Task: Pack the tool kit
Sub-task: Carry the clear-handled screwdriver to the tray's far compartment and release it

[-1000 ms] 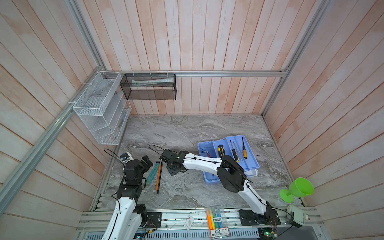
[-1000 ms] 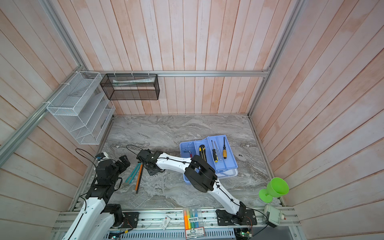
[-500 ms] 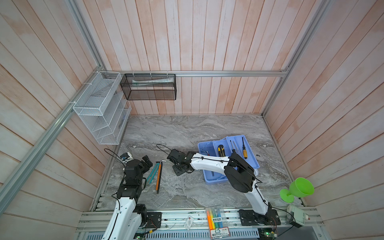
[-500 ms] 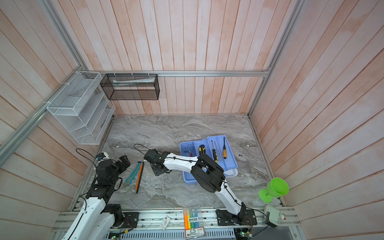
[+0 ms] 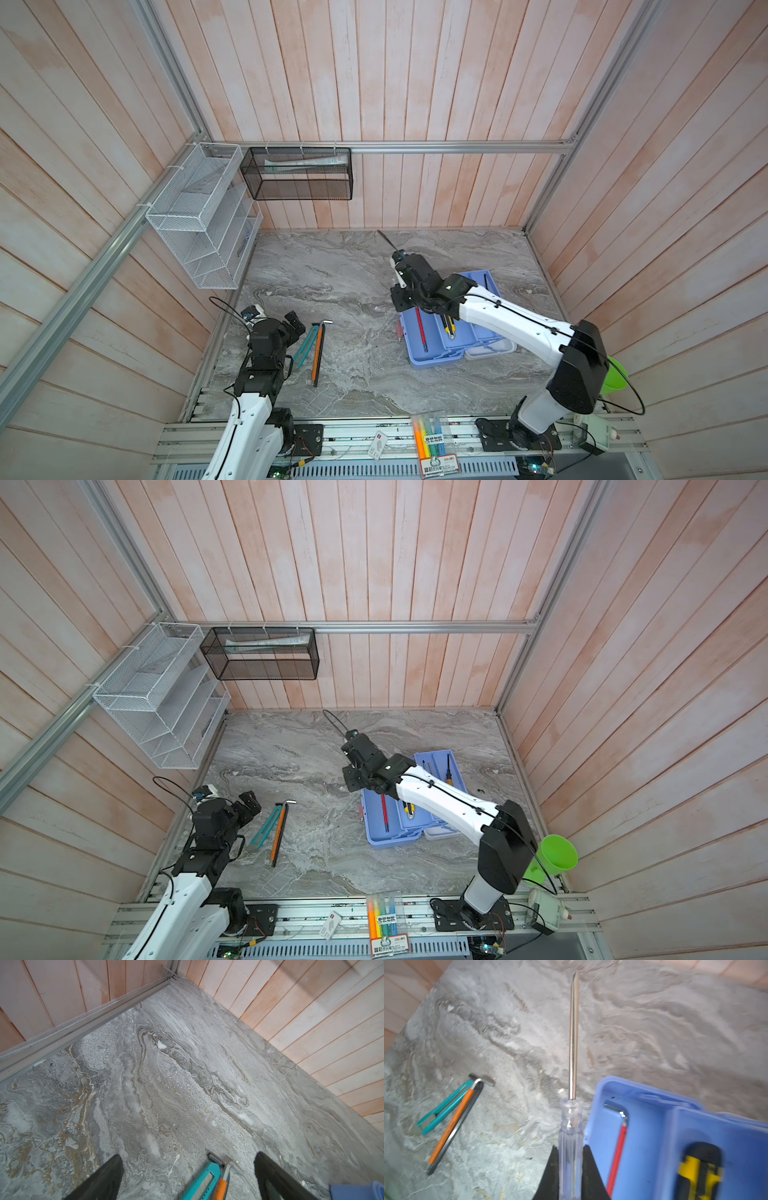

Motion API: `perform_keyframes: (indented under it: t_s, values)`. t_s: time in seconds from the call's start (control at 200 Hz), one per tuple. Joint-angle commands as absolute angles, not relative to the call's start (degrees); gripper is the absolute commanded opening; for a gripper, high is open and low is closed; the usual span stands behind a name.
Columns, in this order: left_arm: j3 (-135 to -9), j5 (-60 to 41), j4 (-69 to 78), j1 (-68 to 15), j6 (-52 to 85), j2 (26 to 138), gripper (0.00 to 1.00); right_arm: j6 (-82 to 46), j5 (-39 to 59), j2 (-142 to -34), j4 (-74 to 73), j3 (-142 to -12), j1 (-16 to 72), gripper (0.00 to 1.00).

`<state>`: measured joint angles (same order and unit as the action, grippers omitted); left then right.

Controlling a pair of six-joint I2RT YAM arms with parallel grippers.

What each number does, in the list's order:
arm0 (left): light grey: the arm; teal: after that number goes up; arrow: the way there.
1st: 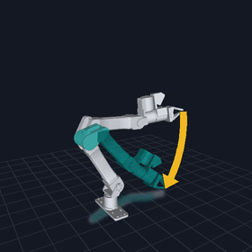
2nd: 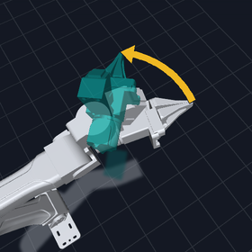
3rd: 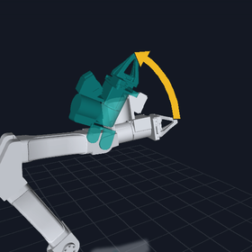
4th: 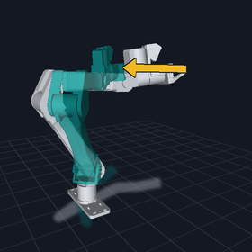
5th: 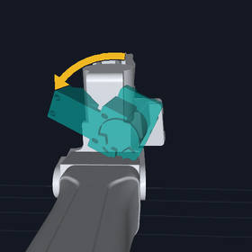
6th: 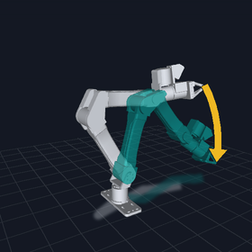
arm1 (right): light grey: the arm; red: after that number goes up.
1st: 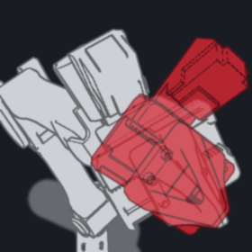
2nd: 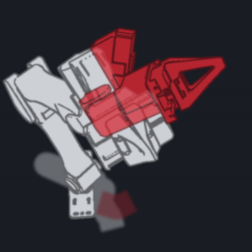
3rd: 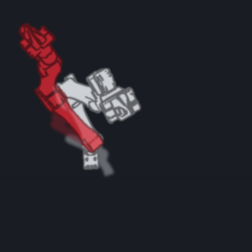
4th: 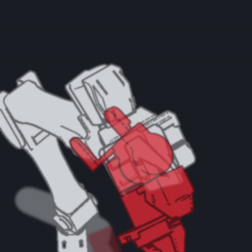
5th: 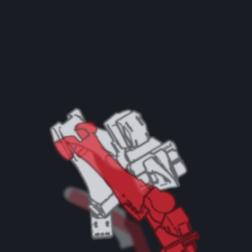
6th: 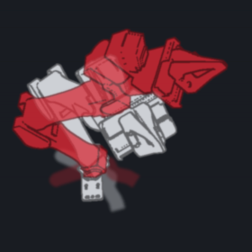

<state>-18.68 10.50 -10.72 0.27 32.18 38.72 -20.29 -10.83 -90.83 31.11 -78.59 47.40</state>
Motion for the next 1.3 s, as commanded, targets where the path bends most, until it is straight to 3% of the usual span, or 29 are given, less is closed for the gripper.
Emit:
perform_keyframes:
  t_s: [0.0, 0.5, 0.991, 1.296]
  values:
    - [-18.4, 10.4, -10.8, 0.6, 32.3, 39.1, 1.0, -18.0, -15.9, -86.7, 34.6, -75.3, 42.8, 0.0]
    - [-19.4, 9.8, -10.0, 0.7, 32.1, 42.6, 1.0, -19.5, -20.2, -75.2, 41.7, -64.9, 19.3, 0.0]
    - [-19.4, 9.6, -9.7, 0.7, 31.8, 43.0, 1.0, -20.6, -24.4, -75.4, 46.1, -62.0, 16.7, 0.0]
    - [-19.6, 9.3, -9.7, 0.7, 31.7, 43.6, 1.0, -19.4, -21.4, -75.7, 46.3, -61.1, 16.2, 0.0]
